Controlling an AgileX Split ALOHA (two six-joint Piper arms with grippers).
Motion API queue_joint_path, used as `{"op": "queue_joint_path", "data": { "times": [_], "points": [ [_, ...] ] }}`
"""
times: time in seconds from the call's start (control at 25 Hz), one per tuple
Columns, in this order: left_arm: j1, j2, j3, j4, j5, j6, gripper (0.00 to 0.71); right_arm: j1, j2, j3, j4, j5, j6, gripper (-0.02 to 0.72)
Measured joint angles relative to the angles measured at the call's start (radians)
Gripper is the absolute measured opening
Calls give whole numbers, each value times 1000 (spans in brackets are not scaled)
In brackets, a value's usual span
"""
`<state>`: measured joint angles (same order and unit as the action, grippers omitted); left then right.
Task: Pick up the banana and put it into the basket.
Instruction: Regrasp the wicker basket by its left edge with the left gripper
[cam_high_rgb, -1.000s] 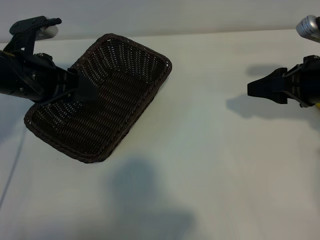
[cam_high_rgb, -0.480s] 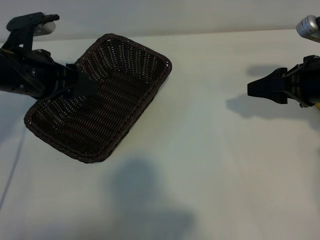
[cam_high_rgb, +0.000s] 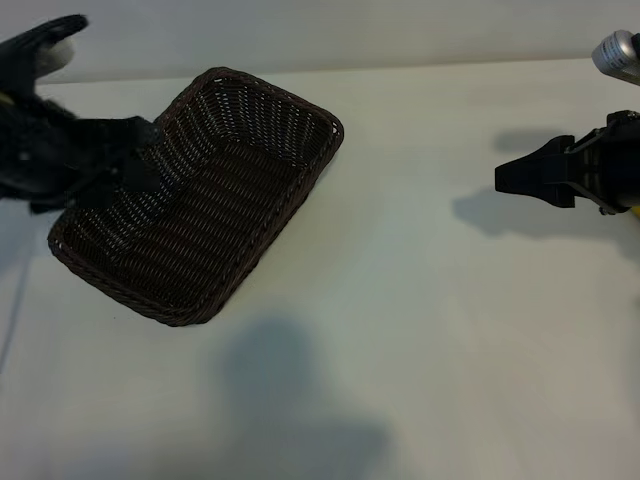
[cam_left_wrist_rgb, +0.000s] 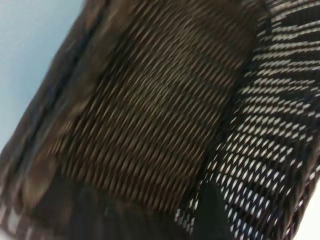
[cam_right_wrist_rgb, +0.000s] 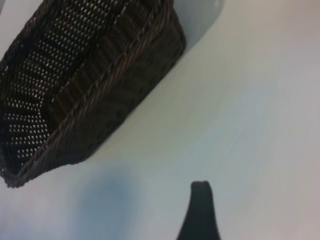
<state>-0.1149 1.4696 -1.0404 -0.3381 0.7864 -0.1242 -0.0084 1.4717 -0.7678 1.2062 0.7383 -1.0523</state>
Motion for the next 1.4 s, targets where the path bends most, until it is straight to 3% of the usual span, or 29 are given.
{"op": "queue_joint_path", "data": {
  "times": [0.16, 0.32, 0.72, 0.96, 1.4],
  "points": [
    [0, -21, -2, 134, 112, -258, 551, 0, 0, 0, 0, -1, 0, 588],
    [0, -44, -4, 240, 156, -451, 551, 0, 0, 0, 0, -2, 0, 588],
    [0, -36, 0, 268, 264, -753, 551, 0, 0, 0, 0, -25, 0, 588],
    [0, -5, 75, 223, 245, -779, 551, 0, 0, 0, 0, -26, 0, 588],
    [0, 85, 123, 157, 58, -777, 551, 0, 0, 0, 0, -28, 0, 588]
  ]
}}
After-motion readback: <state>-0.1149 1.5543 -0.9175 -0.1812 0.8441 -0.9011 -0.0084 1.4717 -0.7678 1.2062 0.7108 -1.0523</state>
